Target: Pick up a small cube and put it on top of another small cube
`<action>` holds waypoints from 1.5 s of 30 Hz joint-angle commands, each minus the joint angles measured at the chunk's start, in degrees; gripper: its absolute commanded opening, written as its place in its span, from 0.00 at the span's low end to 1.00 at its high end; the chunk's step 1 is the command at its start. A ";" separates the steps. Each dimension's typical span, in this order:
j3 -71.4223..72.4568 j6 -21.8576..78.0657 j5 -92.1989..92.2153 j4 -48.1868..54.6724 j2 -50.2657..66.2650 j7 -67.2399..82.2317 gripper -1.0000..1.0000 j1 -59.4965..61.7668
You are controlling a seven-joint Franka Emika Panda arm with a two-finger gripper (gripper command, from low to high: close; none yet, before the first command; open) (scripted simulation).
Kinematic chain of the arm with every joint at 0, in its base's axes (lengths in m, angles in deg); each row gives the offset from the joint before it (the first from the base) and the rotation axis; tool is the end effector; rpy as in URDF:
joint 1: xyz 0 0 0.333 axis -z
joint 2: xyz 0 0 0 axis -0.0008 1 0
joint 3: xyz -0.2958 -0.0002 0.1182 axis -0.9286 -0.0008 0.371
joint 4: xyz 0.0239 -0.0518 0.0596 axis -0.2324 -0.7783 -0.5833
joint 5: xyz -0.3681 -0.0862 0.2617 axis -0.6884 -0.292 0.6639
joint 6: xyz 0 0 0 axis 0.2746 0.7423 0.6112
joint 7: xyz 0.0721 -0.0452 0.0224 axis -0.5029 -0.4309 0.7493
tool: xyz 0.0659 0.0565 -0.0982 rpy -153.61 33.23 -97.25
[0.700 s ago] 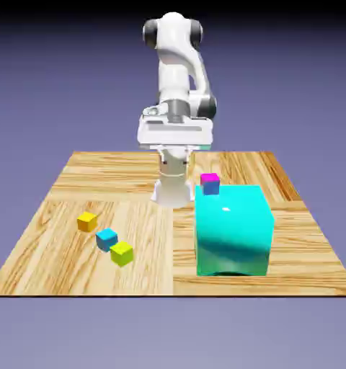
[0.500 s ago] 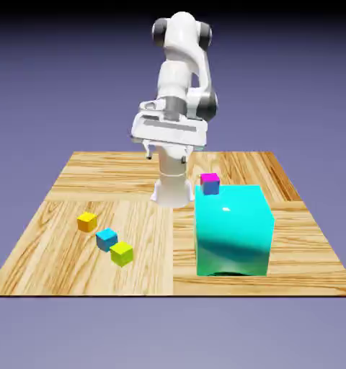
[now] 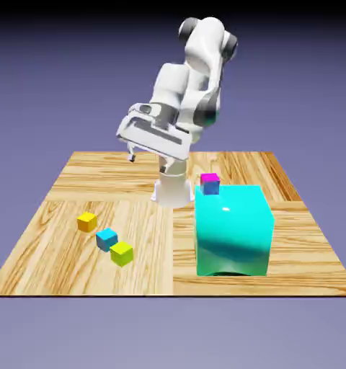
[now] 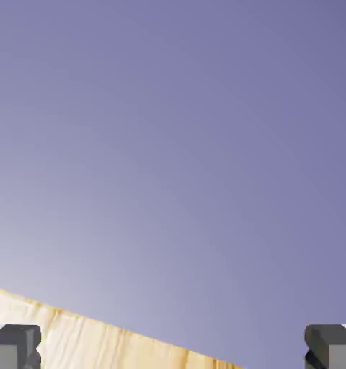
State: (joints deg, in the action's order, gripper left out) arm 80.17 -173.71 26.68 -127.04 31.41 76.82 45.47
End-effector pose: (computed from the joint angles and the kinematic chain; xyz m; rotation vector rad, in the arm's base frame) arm 0.4716 -0.0744 0.3961 2.7502 -0.5802 0.9147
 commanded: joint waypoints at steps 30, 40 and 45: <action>55.75 19.57 31.23 8.53 -5.61 55.12 0.50 62.30; 72.83 19.92 43.09 11.85 -9.79 67.87 0.50 78.48; 79.21 17.82 48.43 13.37 -12.33 71.00 0.00 83.38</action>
State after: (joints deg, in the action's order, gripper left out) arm 159.39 -155.89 75.11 -113.67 19.09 147.83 128.84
